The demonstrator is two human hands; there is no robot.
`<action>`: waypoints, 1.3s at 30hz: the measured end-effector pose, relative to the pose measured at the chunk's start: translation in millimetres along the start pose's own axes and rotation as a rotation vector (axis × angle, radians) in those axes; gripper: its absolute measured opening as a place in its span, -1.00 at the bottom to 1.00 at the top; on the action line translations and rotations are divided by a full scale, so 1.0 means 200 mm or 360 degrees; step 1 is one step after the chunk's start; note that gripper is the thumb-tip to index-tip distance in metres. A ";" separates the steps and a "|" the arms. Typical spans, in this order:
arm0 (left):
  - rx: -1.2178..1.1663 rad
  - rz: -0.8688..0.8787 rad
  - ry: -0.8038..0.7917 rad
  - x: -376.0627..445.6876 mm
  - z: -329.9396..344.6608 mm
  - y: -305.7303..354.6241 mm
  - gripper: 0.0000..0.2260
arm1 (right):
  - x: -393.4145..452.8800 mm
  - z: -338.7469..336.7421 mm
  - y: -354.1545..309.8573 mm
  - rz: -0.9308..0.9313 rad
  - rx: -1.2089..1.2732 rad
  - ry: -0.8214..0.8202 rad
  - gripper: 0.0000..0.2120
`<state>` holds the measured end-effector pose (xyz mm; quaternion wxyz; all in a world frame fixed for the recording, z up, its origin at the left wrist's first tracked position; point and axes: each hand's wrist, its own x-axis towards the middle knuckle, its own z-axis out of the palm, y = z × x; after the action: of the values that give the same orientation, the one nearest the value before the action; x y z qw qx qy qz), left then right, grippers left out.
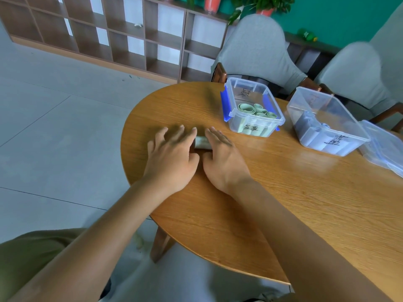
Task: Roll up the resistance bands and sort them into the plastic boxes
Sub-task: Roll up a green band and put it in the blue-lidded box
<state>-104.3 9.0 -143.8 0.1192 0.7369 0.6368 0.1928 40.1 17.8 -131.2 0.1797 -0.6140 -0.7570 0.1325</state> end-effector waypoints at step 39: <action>-0.0367 0.0411 -0.0013 0.13 0.01 -0.02 -0.57 | 0.00 -0.03 0.20 -0.0001 0.0917 0.0365 -0.78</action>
<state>-103.9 36.1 -143.1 0.1798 0.7948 0.5100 0.2755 78.3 26.7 -142.1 0.4307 -0.5485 -0.6633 0.2713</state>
